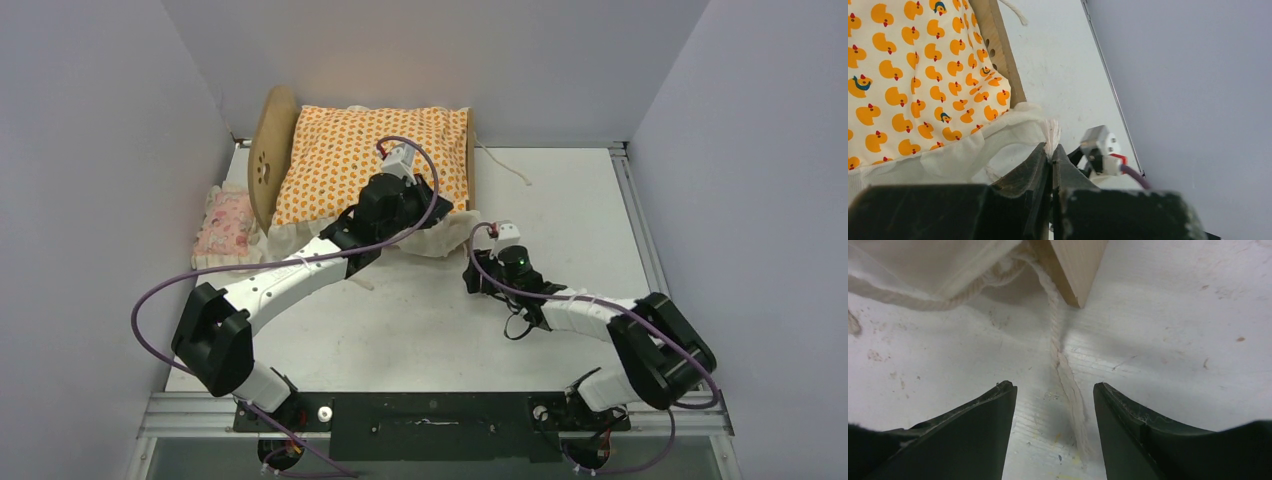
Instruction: Set up the pet bed
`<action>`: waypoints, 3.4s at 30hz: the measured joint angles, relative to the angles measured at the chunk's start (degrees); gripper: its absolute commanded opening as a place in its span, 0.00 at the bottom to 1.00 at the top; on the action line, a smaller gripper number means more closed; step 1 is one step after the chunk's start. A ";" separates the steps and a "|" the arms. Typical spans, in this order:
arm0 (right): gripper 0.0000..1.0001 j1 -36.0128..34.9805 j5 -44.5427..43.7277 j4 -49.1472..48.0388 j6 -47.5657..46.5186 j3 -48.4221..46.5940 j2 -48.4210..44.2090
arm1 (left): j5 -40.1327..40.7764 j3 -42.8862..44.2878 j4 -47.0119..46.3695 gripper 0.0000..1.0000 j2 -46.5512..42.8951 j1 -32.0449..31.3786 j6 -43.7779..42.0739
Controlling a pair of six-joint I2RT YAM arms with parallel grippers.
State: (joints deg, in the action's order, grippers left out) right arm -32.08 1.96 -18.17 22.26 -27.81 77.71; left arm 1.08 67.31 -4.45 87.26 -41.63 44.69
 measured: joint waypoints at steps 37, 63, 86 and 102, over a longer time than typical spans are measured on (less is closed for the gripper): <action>0.05 -2.49 -19.23 21.00 19.65 -2.12 -0.61 | 0.63 27.06 10.27 0.00 10.21 11.06 -7.80; 0.05 0.48 -18.56 17.22 21.49 -6.16 3.78 | 4.35 35.98 20.55 0.00 11.21 19.12 -13.86; 0.07 1.38 -6.95 15.08 14.19 -7.04 2.10 | -10.38 4.37 12.28 0.00 -9.86 -0.72 -12.61; 0.50 1.40 -6.45 26.75 3.63 -16.90 -1.01 | -11.87 -14.69 22.05 0.61 -21.11 -20.48 -18.73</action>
State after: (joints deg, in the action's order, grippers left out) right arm -30.68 -4.49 8.58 25.89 -44.71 76.71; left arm -10.79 52.62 17.61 66.15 -62.11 25.96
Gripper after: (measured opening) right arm 0.478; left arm 0.598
